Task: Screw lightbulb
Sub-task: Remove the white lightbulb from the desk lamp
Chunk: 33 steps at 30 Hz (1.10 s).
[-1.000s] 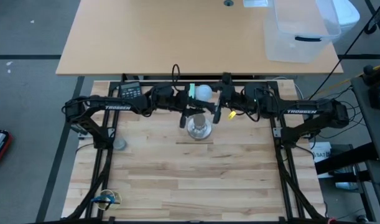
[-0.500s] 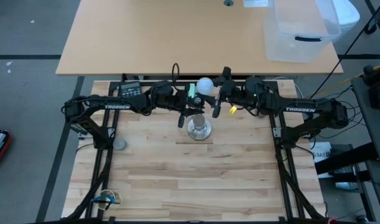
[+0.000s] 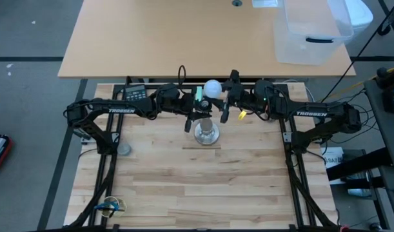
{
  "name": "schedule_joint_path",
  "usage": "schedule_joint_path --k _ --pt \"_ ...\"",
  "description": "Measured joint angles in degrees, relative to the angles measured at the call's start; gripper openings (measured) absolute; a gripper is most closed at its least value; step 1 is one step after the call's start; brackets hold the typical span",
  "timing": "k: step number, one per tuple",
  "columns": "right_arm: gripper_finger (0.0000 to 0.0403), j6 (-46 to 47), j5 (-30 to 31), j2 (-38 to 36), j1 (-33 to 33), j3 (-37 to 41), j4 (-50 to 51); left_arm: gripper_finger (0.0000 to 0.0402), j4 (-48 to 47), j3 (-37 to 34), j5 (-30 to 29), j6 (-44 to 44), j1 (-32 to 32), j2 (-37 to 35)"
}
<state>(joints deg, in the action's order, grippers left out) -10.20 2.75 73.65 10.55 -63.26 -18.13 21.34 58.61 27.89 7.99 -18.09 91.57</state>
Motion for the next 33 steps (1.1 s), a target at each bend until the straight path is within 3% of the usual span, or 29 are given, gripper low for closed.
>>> schedule_joint_path --k 10,17,21,33 --pt "0.0163 0.1 -0.1 0.0 0.0 0.0 0.3 0.0075 2.3 -0.1 -0.5 -0.2 0.0 0.1" --pt "0.0164 -0.2 -0.1 0.0 0.0 0.0 0.4 0.0219 2.4 -0.2 -3.1 1.8 1.1 -0.2" --pt "0.0164 -0.5 -0.1 0.0 0.0 0.0 0.4 0.0267 2.4 -0.2 -3.0 1.8 0.9 -0.3" --pt "0.0164 -0.5 -0.1 0.0 -0.1 0.0 0.8 0.0284 -5.5 -0.3 -3.3 1.4 -2.7 -8.5"
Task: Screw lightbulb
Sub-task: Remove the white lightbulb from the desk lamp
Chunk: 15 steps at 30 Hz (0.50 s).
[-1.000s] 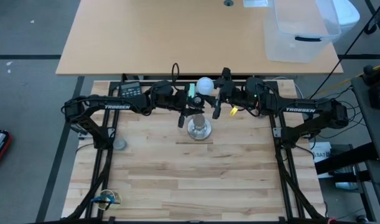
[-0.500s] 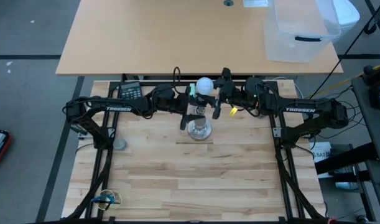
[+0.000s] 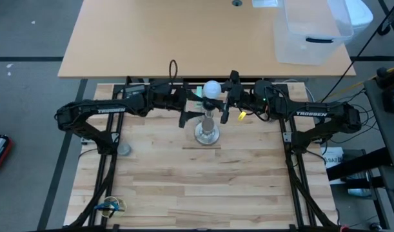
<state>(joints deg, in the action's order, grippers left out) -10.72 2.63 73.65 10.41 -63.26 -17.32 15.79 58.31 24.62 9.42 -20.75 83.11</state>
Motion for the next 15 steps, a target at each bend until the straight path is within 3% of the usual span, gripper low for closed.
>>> schedule_joint_path --k 15 --pt "0.0164 0.7 -1.5 0.0 -0.3 0.0 0.7 0.0284 -0.2 0.1 0.4 3.2 -0.2 -7.5"
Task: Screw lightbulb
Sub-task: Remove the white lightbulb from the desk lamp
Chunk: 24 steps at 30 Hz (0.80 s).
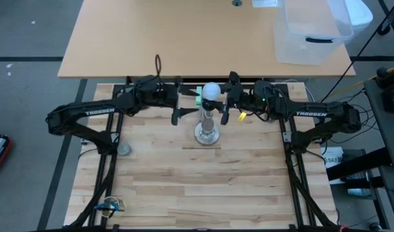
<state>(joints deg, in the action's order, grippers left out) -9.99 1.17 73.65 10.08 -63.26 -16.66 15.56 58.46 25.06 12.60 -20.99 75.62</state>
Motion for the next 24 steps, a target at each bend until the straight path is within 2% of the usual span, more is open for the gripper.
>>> schedule_joint_path --k 6,16,24 --pt "0.0164 0.3 0.0 0.0 -0.7 0.0 0.3 0.0284 -0.2 0.0 0.5 -0.2 0.0 -0.7" --pt "0.0164 0.3 0.0 0.0 -4.0 0.0 0.3 0.0284 -0.1 0.0 5.9 -1.6 1.6 -1.1" --pt "0.0164 0.3 0.0 0.0 -7.5 0.0 0.8 0.0284 -0.1 0.0 6.1 -1.7 4.0 -1.1"
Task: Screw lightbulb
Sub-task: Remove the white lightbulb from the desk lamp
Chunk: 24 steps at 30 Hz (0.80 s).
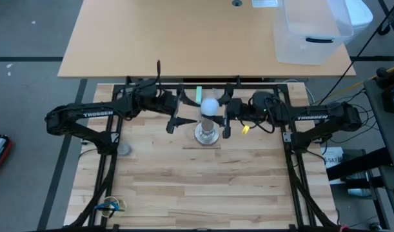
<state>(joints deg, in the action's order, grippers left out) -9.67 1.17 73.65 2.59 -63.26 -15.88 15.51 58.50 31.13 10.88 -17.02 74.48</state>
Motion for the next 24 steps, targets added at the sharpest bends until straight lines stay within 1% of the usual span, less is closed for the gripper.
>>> schedule_joint_path --k 5,8,12,15,19,21,24 --pt "0.0164 0.0 0.0 0.0 -2.6 0.0 2.9 0.0284 -1.5 0.0 0.0 -0.4 2.1 0.0" --pt "0.0164 1.3 0.0 0.0 -4.1 0.0 5.6 0.0284 -6.1 0.1 0.7 -0.3 3.5 0.0" --pt "0.0165 3.0 0.0 0.0 -6.5 0.0 9.8 0.0284 -11.9 0.1 3.5 0.1 5.0 0.0" --pt "0.0165 3.5 0.0 0.0 -8.2 0.0 11.8 0.0284 -15.5 0.1 3.3 2.4 6.7 0.0" --pt "0.0165 4.4 0.0 0.4 -10.0 0.1 14.0 0.0284 -16.4 0.0 2.6 2.8 9.5 0.0" --pt "0.0165 5.2 0.4 0.8 -10.7 0.1 14.7 0.0284 -15.6 -1.0 1.5 2.9 11.1 0.0" --pt "0.0165 6.6 0.5 1.7 -11.6 0.1 15.6 0.0284 -13.3 -3.5 -4.4 2.4 13.6 0.0"
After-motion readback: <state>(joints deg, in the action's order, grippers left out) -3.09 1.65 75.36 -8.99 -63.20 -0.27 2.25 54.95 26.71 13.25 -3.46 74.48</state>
